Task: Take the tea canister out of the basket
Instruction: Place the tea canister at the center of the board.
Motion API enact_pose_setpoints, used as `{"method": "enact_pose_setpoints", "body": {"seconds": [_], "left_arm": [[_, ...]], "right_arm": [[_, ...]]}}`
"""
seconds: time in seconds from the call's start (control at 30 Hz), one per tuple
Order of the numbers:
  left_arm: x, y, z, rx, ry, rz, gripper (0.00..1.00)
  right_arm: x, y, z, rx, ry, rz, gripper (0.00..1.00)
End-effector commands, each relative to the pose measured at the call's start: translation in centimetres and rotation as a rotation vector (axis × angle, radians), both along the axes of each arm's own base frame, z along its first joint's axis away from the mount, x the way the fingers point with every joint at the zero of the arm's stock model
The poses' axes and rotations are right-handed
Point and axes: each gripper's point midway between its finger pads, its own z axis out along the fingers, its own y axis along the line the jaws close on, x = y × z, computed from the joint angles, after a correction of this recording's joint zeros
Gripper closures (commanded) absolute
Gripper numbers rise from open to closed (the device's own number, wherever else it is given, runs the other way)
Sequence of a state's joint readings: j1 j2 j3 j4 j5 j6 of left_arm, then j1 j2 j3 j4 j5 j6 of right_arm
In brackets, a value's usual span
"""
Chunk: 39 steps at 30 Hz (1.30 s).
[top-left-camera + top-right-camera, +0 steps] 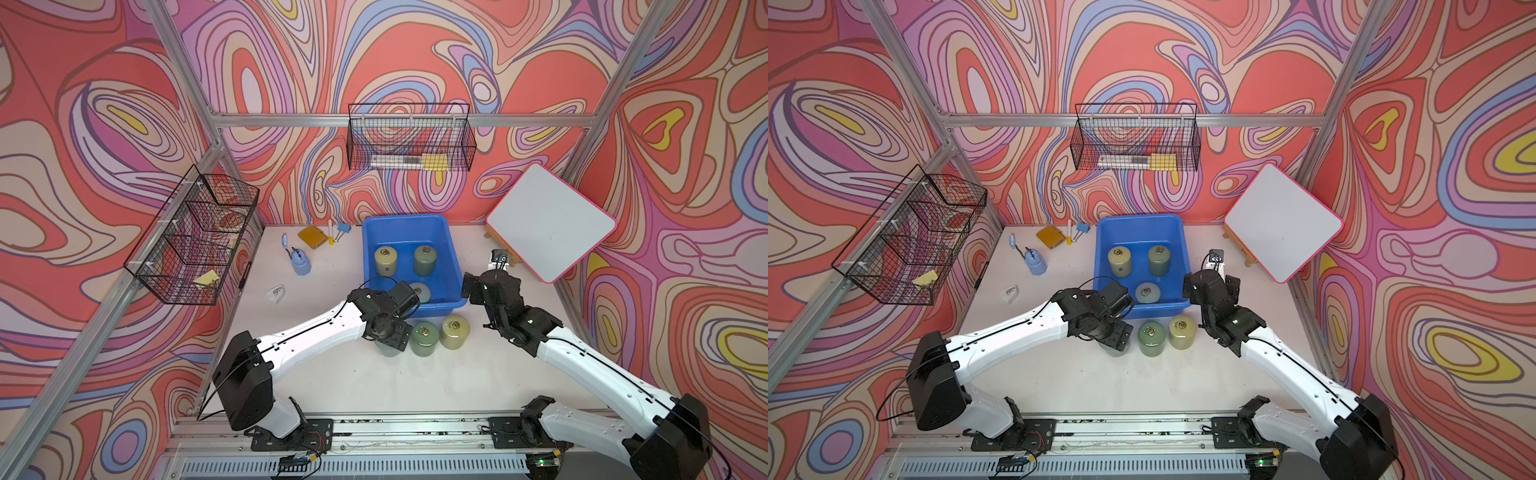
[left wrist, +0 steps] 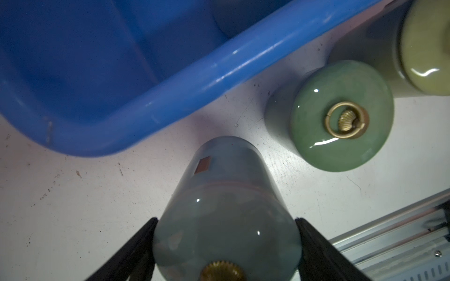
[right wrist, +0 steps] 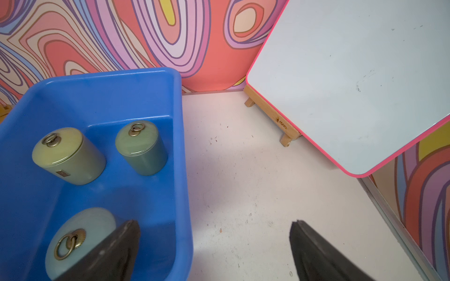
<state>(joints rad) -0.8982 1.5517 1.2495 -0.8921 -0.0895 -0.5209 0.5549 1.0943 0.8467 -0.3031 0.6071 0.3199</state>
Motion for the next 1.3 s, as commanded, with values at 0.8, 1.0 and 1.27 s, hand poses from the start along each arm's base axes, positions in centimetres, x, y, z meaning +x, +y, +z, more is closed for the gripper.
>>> {"method": "enact_pose_setpoints", "body": {"seconds": [0.8, 1.0, 1.27], "left_arm": [[1.8, -1.5, -3.4, 0.06, -0.005, 0.004, 0.18], [1.8, -1.5, -2.3, 0.047, -0.011, 0.016, 0.01], [1.7, -1.8, 1.1, -0.027, -0.049, 0.017, 0.01]], "right_arm": [[-0.1, -0.4, 0.5, 0.016, -0.016, -0.009, 0.02], [-0.1, 0.0, 0.5, 0.021, -0.012, 0.012, 0.02], [0.1, 2.0, 0.3, 0.054, 0.022, 0.106, 0.02]]}}
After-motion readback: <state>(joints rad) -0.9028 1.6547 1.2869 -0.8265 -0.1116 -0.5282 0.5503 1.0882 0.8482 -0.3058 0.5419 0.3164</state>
